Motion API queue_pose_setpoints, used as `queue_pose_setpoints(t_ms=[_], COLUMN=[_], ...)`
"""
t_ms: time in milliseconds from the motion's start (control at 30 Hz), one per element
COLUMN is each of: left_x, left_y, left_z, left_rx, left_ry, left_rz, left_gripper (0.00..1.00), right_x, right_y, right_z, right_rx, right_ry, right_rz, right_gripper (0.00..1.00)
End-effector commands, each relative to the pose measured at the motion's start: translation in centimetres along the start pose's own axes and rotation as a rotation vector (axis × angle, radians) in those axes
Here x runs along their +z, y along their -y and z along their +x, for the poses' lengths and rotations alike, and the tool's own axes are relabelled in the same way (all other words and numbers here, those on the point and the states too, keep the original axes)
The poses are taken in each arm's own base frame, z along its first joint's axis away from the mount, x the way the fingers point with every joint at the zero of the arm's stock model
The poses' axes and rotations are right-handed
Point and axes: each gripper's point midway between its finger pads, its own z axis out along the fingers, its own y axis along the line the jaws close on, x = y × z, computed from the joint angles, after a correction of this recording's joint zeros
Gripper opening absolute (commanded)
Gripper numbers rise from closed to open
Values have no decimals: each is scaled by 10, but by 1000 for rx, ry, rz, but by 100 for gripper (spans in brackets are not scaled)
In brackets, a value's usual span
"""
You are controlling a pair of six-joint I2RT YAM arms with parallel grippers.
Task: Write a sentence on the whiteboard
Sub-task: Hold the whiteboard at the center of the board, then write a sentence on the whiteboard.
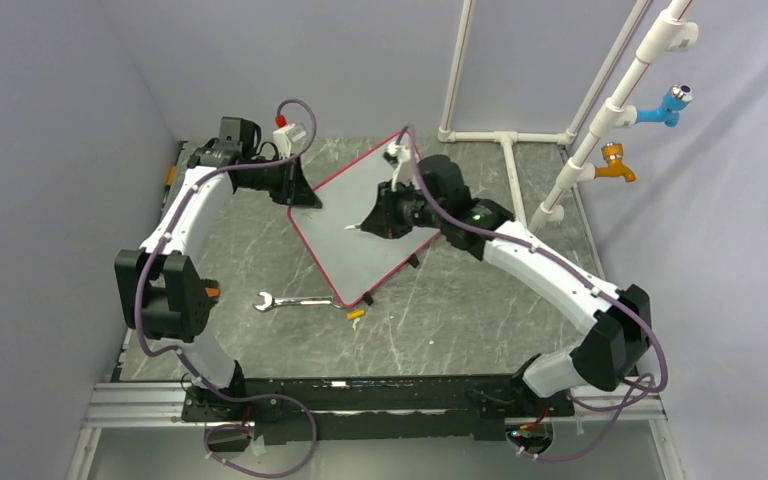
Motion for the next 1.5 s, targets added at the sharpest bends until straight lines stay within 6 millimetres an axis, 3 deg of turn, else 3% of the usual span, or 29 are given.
queue_pose_setpoints(t_ms=[0,233,367,1100,1467], left_x=[-5,-3,-5,-6,-6], left_y=[-14,-12,-12,-9,-8], left_z=[-4,0,-2,-4,-4], left_rx=[113,121,122,123,124], left_ry=[18,11,21,37,37], left_rz=[-152,-178,-194,-194,-196], left_gripper=[0,0,0,0,0], right_x=[15,36,41,73,80], right_y=[-23,-50,-55,-53,-29], right_z=[-30,-35,-41,-45,-19], right_rx=[-135,-213,-229,-235,-225], right_ry=[105,161,200,209,155], right_rz=[31,19,32,56,127], right_gripper=[0,0,0,0,0])
